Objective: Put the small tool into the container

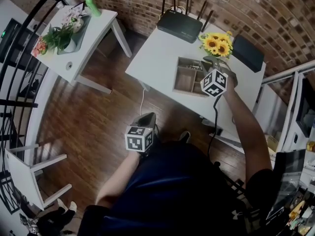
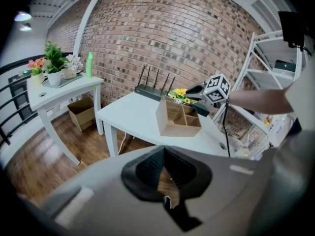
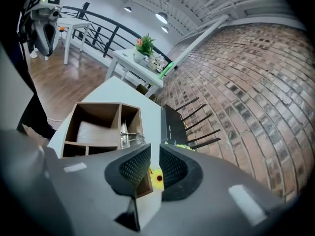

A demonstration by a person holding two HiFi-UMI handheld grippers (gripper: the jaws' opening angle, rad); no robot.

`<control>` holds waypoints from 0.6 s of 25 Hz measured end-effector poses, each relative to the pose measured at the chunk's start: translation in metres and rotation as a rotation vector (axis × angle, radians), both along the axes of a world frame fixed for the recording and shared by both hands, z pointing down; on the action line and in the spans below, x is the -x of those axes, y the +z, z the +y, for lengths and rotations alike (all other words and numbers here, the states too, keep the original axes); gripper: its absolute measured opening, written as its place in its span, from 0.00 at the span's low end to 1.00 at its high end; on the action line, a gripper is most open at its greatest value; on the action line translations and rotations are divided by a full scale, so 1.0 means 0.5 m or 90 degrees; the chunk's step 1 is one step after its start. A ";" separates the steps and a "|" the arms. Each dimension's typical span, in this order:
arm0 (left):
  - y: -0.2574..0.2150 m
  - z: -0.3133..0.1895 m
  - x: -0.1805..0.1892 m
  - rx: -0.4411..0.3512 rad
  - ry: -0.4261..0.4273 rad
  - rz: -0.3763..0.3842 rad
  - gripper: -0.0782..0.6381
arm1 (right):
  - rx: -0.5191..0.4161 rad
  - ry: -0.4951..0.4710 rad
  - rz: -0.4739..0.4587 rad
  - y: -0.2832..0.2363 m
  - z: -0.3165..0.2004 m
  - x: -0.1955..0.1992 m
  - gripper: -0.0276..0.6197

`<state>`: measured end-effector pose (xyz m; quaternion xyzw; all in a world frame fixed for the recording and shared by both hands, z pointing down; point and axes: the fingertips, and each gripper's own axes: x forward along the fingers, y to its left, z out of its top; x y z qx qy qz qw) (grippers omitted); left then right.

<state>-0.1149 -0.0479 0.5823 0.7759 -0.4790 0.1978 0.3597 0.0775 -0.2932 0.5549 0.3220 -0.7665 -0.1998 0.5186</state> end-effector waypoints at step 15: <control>-0.048 -0.030 -0.116 -0.029 0.114 0.009 0.12 | 0.017 0.153 -0.323 -0.120 0.275 -0.048 0.07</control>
